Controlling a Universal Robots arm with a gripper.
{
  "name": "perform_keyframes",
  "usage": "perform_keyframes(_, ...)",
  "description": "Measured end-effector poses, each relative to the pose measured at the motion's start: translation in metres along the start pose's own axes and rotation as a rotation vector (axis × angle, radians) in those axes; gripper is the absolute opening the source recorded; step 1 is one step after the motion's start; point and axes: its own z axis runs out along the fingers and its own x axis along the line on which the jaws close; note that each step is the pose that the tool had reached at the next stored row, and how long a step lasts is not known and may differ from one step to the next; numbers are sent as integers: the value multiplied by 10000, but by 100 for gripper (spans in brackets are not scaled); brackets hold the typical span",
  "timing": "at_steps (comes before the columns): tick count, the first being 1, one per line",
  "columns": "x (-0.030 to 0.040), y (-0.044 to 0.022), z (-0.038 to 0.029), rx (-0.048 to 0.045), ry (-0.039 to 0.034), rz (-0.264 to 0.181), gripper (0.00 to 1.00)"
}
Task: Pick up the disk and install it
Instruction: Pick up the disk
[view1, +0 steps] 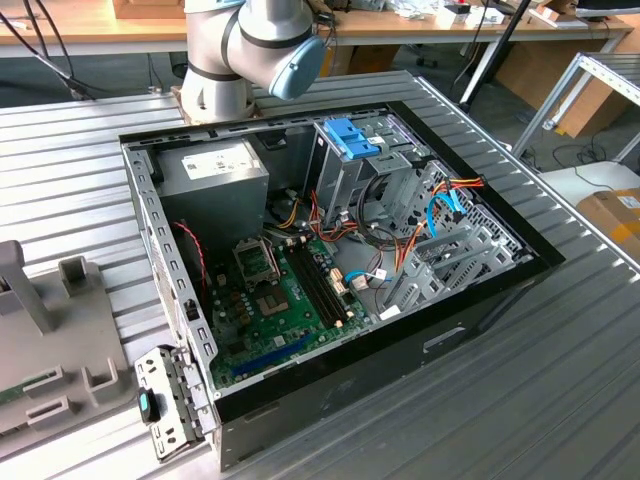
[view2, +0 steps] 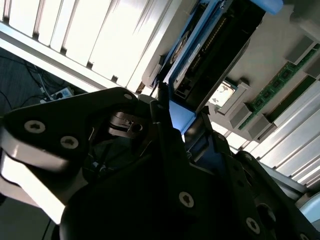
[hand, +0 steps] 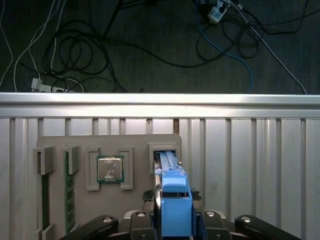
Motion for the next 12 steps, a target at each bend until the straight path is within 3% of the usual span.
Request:
perform_keyframes(4, 0, 0, -1, -9, 5, -205, 37)
perform_keyframes(12, 0, 0, -1, -9, 5, -208, 36)
